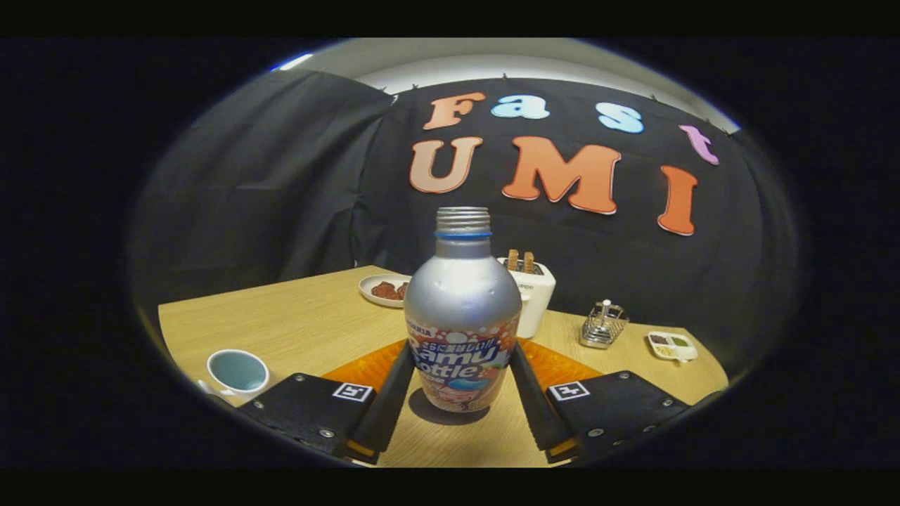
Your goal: Take the bottle from table, then pour the juice into the cup, finally place the bottle on the coaster
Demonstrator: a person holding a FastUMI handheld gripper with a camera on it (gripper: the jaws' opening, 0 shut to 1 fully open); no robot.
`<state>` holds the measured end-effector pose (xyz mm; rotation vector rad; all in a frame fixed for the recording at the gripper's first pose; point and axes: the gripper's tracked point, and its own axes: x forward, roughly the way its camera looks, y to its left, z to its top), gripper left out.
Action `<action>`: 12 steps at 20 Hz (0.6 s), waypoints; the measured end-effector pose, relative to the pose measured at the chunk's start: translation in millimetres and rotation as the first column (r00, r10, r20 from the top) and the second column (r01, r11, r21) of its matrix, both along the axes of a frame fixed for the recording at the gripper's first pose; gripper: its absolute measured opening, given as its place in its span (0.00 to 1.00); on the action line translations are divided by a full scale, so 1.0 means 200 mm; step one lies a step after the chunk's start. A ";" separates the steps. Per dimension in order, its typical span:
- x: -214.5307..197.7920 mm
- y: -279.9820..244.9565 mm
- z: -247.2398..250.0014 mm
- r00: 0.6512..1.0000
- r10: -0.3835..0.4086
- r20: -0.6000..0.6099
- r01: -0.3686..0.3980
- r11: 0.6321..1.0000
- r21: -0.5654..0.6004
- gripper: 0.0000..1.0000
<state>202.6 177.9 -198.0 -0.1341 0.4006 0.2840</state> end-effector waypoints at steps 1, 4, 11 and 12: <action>0.00 -0.01 -0.02 1.000 -0.010 -0.018 0.011 1.000 0.025 0.76; 0.02 -0.03 -0.09 0.998 -0.027 -0.063 0.032 0.997 0.076 0.76; 0.05 -0.06 -0.19 0.993 -0.054 -0.102 0.064 0.993 0.097 0.76; 0.06 -0.06 -0.21 0.992 -0.060 -0.107 0.070 0.993 0.096 0.76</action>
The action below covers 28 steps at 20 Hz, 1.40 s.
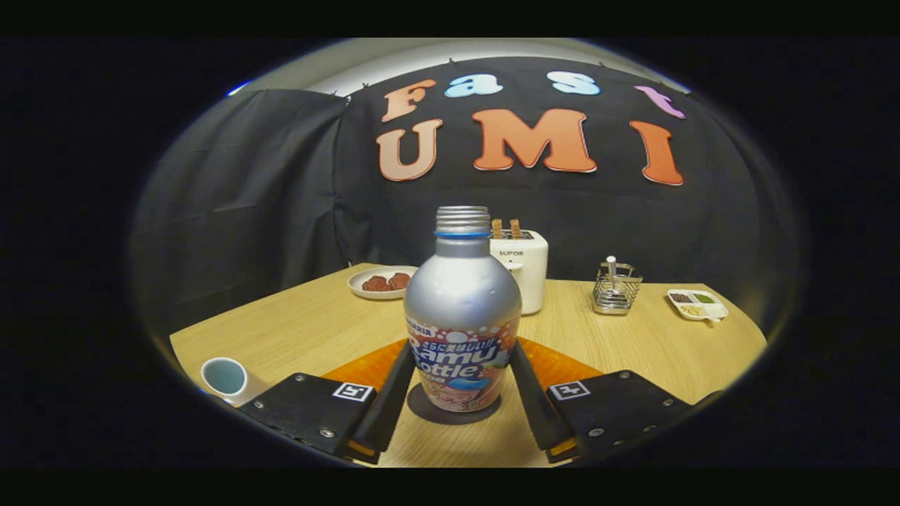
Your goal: Take the bottle from table, then pour the juice into the cup, finally place the bottle on the coaster
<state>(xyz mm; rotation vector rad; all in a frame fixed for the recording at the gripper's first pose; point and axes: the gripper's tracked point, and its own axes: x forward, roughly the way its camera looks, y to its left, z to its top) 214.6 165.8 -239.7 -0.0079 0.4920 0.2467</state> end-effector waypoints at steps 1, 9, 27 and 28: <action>0.00 0.00 -0.02 1.000 -0.002 -0.008 0.002 1.000 0.001 0.76; -0.01 0.04 -0.10 1.000 0.020 -0.014 -0.020 0.999 -0.037 0.76; -0.07 0.06 -0.16 0.999 0.018 -0.048 -0.022 0.997 -0.077 0.82; -0.07 0.05 -0.15 0.999 0.015 -0.046 -0.019 0.996 -0.082 0.84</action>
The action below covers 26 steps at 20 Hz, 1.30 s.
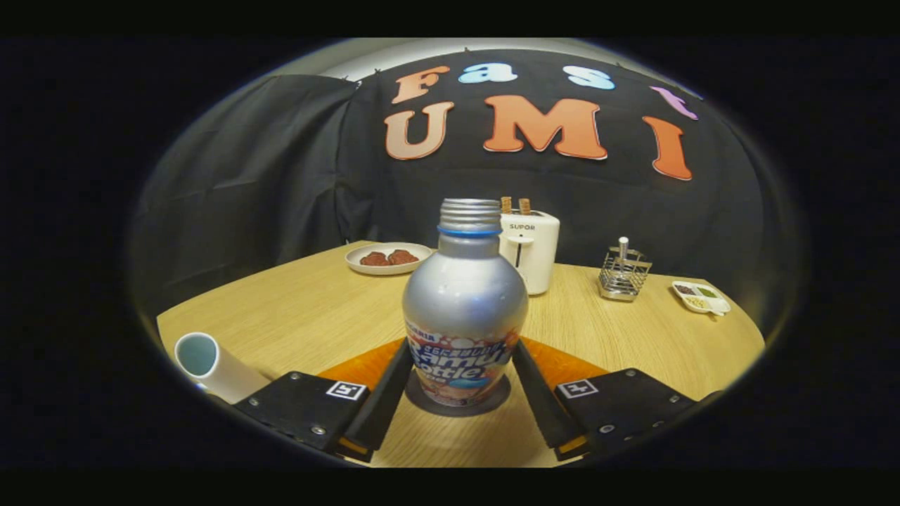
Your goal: Take the bottle from table, then pour the juice into the cup, finally place the bottle on the coaster
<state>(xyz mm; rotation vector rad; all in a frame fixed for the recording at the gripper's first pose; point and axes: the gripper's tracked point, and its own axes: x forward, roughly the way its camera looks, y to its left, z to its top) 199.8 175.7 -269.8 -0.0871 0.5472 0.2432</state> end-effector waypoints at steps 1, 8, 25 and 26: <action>-0.01 0.00 0.02 1.000 -0.003 0.006 0.003 1.000 -0.003 0.87; -0.07 -0.04 0.22 0.997 -0.009 0.071 0.006 1.000 0.031 0.93; -0.38 -0.35 0.72 0.967 -0.077 0.243 0.050 0.992 0.117 0.96; -0.40 -0.38 0.74 0.963 -0.086 0.257 0.059 0.992 0.113 0.96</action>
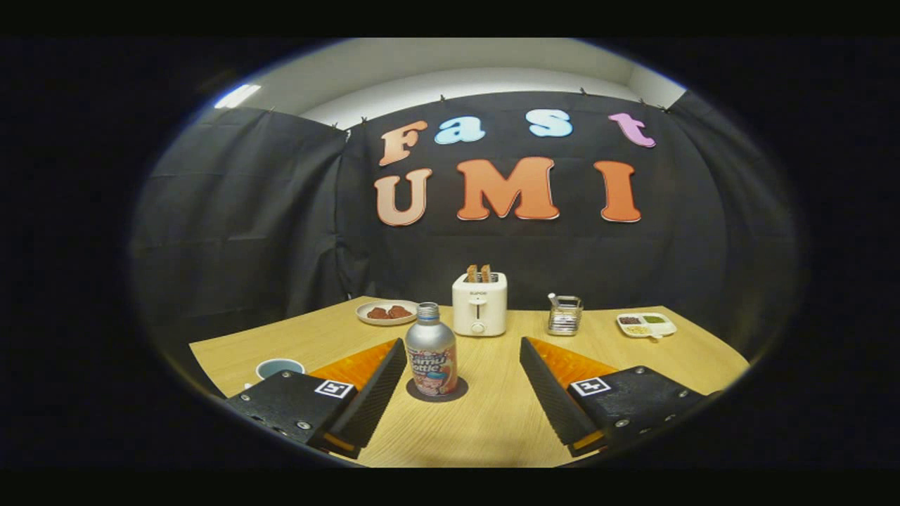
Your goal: Take the bottle from table, then pour the juice into the cup, finally place the bottle on the coaster
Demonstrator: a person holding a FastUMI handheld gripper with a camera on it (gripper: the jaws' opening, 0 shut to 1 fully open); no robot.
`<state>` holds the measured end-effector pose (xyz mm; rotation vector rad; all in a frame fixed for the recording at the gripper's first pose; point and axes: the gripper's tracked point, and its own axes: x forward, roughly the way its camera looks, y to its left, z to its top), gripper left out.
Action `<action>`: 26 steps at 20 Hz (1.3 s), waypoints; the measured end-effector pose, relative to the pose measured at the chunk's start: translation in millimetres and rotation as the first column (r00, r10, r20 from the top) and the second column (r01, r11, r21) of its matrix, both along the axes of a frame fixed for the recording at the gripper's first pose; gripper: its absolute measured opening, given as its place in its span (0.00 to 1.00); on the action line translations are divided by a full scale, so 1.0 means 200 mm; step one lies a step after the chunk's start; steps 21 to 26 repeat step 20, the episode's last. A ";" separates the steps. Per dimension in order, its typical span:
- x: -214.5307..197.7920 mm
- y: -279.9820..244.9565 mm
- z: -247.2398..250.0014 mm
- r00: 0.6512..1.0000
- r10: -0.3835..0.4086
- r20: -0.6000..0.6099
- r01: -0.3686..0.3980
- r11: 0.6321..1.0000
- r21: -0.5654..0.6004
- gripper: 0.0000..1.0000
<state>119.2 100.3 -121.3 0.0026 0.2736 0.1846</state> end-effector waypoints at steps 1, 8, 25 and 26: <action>-0.03 -0.02 0.01 1.000 -0.007 0.009 0.007 1.000 -0.001 0.96; -0.18 -0.16 0.06 0.999 -0.039 0.033 0.040 0.999 -0.020 0.96; -0.29 -0.35 0.17 0.992 -0.057 0.108 0.062 0.997 -0.042 0.96; -0.29 -0.35 0.17 0.992 -0.057 0.108 0.062 0.997 -0.042 0.96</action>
